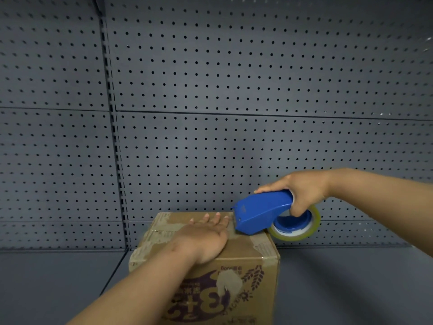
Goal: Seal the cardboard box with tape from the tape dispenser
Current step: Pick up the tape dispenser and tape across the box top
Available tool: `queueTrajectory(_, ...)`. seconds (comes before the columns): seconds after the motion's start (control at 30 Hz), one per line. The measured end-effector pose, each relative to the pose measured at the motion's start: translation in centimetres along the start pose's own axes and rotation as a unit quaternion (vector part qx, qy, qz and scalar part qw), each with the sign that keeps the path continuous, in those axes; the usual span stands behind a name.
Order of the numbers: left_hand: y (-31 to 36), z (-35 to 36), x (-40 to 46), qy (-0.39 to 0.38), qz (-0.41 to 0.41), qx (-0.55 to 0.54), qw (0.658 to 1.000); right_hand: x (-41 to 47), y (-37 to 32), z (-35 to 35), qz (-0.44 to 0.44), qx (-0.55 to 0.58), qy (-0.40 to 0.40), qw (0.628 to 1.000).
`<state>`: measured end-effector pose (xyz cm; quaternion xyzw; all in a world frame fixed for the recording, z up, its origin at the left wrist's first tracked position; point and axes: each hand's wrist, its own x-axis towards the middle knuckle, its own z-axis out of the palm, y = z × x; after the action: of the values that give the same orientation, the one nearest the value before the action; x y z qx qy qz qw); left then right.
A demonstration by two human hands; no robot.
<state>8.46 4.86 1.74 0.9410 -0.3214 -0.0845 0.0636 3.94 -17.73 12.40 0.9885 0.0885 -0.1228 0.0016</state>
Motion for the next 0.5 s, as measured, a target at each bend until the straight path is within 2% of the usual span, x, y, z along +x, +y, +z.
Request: queueTrajectory(0.5, 0.5, -0.3, -0.4, -0.006, -0.010, 0.004, 1.000, -3.9, 6.1, 2.1, 0.017, 0.056, 0.029, 0.998)
